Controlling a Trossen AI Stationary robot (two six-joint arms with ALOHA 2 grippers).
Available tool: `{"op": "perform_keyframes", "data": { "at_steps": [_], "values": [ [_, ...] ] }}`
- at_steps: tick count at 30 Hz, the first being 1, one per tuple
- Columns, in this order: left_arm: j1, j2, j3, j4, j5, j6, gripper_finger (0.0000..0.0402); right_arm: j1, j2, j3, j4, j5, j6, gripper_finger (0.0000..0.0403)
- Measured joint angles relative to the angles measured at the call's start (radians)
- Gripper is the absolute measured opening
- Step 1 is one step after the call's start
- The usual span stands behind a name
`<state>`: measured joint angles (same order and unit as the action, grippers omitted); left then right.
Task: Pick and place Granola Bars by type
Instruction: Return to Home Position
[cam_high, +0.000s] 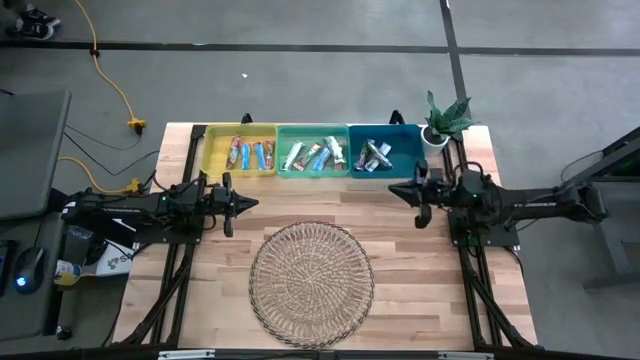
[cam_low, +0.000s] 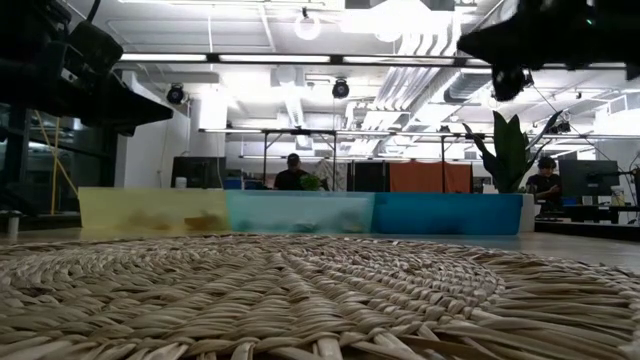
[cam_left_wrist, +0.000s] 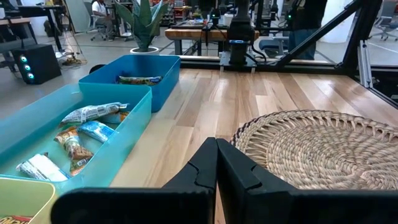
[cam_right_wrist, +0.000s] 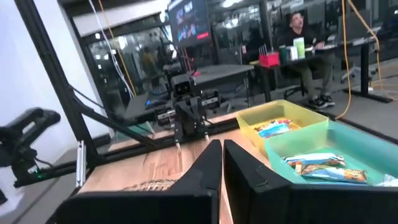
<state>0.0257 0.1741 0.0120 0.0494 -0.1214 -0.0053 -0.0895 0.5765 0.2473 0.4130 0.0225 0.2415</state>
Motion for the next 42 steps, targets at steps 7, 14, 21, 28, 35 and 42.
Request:
{"op": "perform_keyframes", "data": {
  "at_steps": [7, 14, 21, 28, 35, 42],
  "values": [
    [0.0, 0.0, 0.0, 0.0, 0.0, 0.0, 0.0, 0.0, -0.174, -0.152, 0.076, -0.039, 0.059, 0.0],
    [0.0, 0.0, 0.0, 0.0, 0.0, 0.0, 0.0, 0.006, -0.27, -0.186, 0.077, -0.179, 0.094, 0.0],
    [0.0, 0.0, 0.0, 0.0, 0.0, 0.0, 0.0, 0.058, -0.305, -0.186, -0.092, -0.179, 0.069, 0.0],
    [0.0, 0.0, 0.0, 0.0, 0.0, 0.0, 0.0, 0.146, -0.311, -0.19, -0.126, -0.086, 0.032, 0.0],
    [0.0, 0.0, 0.0, 0.0, 0.0, 0.0, 0.0, 0.197, -0.31, -0.237, -0.181, 0.109, 0.014, 0.0],
    [0.0, 0.0, 0.0, 0.0, 0.0, 0.0, 0.0, 0.196, -0.31, -0.237, -0.272, 0.107, -0.229, 0.0]
  ]
}}
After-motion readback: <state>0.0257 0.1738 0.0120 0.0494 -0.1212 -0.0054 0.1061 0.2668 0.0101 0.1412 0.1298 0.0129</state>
